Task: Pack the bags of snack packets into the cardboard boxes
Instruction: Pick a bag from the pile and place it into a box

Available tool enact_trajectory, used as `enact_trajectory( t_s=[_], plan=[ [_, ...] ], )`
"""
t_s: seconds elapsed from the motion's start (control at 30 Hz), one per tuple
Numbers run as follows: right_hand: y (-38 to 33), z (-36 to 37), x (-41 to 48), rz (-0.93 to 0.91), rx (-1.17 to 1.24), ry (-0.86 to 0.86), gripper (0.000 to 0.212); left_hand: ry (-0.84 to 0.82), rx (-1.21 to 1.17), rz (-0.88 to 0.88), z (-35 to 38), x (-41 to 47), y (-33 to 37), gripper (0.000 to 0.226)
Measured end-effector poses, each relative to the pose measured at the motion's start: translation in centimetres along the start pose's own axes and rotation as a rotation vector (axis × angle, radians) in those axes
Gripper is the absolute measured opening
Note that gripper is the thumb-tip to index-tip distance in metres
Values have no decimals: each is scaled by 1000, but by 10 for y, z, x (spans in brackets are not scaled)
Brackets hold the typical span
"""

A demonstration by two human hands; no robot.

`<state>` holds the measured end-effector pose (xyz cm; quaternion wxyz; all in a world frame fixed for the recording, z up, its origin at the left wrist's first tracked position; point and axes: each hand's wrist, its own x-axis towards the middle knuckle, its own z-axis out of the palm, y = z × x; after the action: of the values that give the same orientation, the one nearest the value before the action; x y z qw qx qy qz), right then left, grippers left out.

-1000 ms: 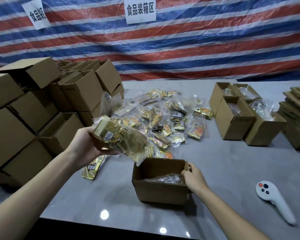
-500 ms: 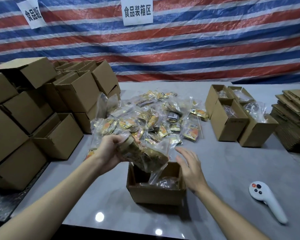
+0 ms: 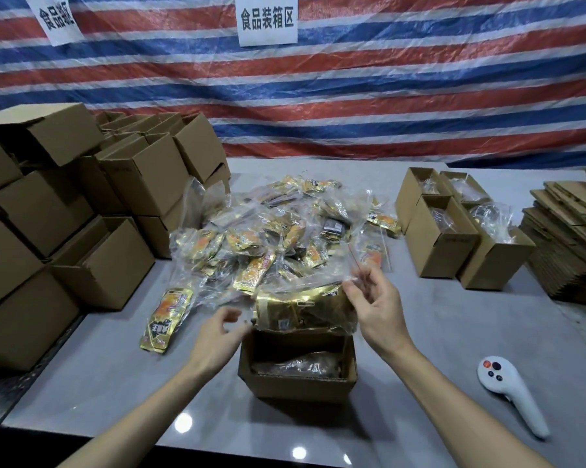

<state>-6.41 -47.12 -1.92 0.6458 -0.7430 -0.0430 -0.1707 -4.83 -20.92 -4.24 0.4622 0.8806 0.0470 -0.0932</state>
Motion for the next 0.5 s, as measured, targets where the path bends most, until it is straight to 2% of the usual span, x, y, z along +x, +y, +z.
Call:
enact_trajectory(
  t_s=[0.1, 0.2, 0.33, 0.43, 0.5],
  plan=[
    [-4, -5, 4, -24, -110, -104, 21, -115, 51, -55, 5, -4, -2, 11],
    [-5, -3, 4, -30, -294, -246, 21, -124, 22, -56, 7, 0, 1, 14],
    [3, 11, -2, -95, -652, -163, 23, -135, 1, -46, 8, 5, -1, 16],
    [3, 28, -5, -134, -687, -100, 15, -137, -36, -75, 6, 10, -5, 17],
    [1, 38, -6, -156, -704, -159, 14, -143, -46, -88, 5, 12, -4, 18]
  ],
)
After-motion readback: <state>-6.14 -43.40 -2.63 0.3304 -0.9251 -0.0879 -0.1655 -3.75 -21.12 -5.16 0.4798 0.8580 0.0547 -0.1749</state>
